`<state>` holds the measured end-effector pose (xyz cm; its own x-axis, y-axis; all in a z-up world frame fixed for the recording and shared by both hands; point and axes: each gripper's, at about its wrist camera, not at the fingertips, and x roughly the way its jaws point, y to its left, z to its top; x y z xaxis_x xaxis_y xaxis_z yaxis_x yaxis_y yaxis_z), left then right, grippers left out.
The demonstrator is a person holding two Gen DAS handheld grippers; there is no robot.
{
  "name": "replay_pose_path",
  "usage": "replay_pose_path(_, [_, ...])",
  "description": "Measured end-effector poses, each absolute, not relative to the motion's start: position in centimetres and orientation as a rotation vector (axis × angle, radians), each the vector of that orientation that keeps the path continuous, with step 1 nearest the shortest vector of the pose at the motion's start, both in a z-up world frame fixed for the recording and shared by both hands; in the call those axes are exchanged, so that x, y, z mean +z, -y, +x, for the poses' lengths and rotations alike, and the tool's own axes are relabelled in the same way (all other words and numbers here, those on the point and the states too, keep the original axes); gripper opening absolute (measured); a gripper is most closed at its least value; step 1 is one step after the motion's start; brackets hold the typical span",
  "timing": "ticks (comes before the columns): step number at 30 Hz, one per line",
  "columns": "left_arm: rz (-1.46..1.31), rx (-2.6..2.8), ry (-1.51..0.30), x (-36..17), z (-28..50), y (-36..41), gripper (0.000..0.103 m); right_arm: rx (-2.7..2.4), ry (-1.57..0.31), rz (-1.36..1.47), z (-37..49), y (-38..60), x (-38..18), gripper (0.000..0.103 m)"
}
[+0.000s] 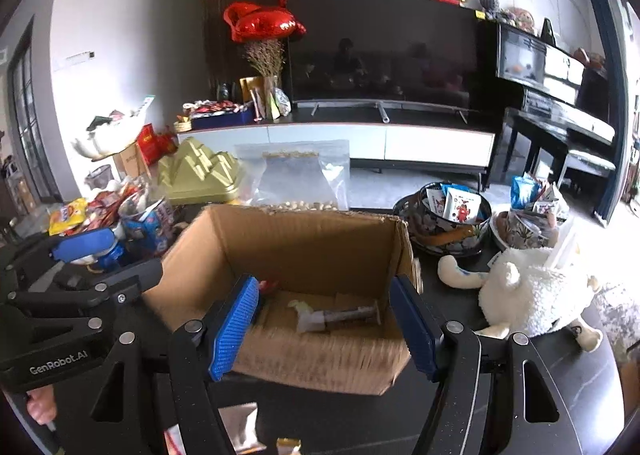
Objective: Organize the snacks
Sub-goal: 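Open both tools to drop the green bar and candy pack into the box, then move the left tool to the clear cake packet and close on it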
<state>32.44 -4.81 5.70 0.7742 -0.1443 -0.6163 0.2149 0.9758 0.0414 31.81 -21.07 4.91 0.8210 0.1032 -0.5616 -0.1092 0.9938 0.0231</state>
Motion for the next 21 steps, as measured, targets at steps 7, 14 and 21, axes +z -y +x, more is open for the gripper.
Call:
replay_pose_path(7, [0.105,-0.173,-0.62,6.6,28.8,3.4,0.07,0.131,-0.554,-0.02,28.1,19.8,6.0,0.069])
replay_pose_path(14, [0.114,-0.171,-0.586,7.1,24.8,2.3,0.072,0.148,-0.558,-0.002,24.6,18.6,6.0,0.069])
replay_pose_path(21, [0.129,-0.165,-0.563,6.9,21.7,1.2,0.074,0.166,-0.567,0.012,21.8,17.6,5.2,0.069])
